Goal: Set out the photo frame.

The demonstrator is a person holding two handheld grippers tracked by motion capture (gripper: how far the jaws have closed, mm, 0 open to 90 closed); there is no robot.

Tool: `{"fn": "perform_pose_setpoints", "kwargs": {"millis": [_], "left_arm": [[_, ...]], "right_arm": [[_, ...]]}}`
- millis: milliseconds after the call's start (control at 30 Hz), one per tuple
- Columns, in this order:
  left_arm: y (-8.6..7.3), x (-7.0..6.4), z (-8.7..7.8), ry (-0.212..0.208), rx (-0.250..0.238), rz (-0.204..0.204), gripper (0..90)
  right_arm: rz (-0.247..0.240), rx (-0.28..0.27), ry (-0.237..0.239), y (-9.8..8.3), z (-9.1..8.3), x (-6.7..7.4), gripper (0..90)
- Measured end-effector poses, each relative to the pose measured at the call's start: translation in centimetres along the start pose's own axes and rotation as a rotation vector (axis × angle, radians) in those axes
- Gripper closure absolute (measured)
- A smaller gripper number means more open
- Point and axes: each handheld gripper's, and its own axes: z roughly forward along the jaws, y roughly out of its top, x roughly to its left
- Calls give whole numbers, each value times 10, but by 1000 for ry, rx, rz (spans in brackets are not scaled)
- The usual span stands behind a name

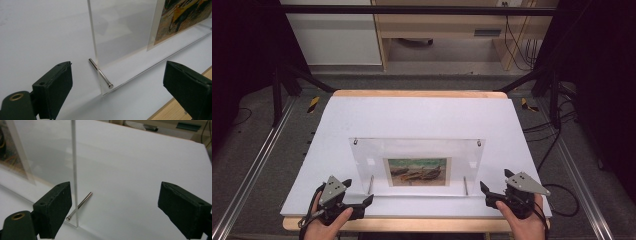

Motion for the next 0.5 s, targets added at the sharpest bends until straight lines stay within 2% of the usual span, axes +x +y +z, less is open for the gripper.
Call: {"fn": "perform_pose_setpoints", "kwargs": {"millis": [133, 333, 500], "left_arm": [[1, 7, -6, 14, -19, -14, 82], [-1, 20, -13, 48, -31, -38, 80], [-1, 29, -18, 91, -41, -47, 80]], "right_arm": [[27, -4, -34, -1, 0, -7, 123], [39, -7, -66, -2, 1, -14, 125], [50, -4, -94, -3, 5, -18, 124]]}}
